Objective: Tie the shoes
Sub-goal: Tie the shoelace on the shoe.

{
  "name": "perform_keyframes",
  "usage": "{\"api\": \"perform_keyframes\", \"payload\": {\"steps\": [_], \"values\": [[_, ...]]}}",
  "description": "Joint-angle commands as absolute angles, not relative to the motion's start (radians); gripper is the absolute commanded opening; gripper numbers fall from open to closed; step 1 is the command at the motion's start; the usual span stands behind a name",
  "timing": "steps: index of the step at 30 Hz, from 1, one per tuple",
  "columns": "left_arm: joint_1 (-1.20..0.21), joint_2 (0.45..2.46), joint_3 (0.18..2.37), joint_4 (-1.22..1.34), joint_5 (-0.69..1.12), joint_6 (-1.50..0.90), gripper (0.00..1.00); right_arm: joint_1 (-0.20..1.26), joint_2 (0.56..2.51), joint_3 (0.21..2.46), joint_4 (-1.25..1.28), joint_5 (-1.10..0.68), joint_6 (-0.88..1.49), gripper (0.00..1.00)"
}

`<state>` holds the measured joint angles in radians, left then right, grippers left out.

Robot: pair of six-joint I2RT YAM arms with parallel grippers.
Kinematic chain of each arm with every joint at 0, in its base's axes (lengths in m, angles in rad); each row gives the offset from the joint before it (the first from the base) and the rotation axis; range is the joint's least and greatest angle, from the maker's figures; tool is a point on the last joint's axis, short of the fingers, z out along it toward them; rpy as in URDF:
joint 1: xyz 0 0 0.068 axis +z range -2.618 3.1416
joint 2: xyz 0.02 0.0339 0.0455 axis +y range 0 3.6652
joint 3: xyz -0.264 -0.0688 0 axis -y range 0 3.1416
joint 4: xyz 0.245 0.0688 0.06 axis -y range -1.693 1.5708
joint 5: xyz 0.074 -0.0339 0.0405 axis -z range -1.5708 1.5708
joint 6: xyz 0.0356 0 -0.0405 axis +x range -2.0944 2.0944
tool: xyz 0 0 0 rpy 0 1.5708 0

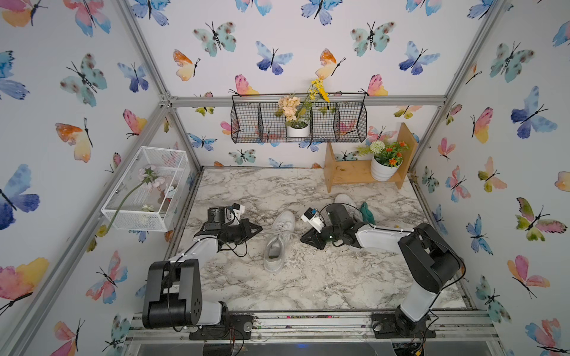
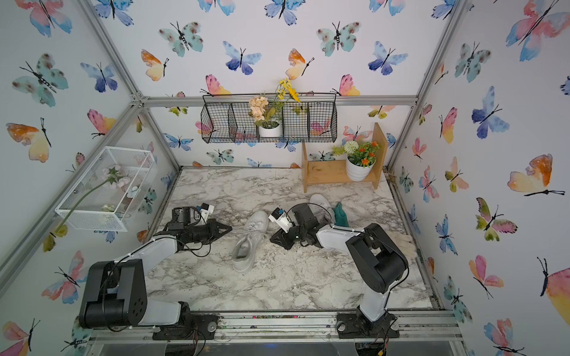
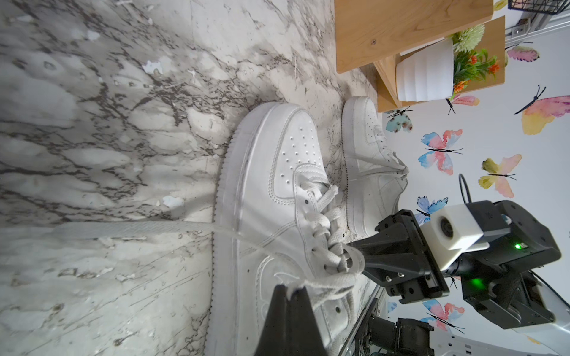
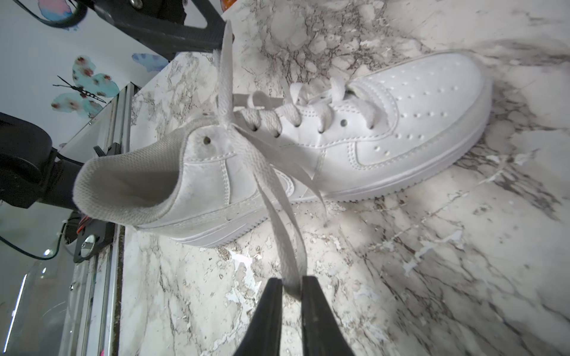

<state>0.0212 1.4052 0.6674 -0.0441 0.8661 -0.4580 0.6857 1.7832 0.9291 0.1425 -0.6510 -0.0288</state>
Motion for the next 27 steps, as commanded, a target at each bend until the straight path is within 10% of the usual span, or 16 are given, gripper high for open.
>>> {"api": "perform_keyframes", "payload": {"steps": [1, 11, 27], "values": [[0.021, 1.398, 0.678, -0.022, 0.843, -0.469, 0.00, 0.704, 1.798, 0.973, 0.108, -0.628, -0.087, 0.19], [0.019, 1.396, 0.681, -0.025, 0.842, -0.471, 0.00, 0.721, 1.784, 1.030, 0.003, -0.541, -0.202, 0.36], [0.019, 1.401, 0.678, -0.022, 0.841, -0.472, 0.00, 0.765, 1.855, 1.117, -0.025, -0.516, -0.215, 0.36]]}}
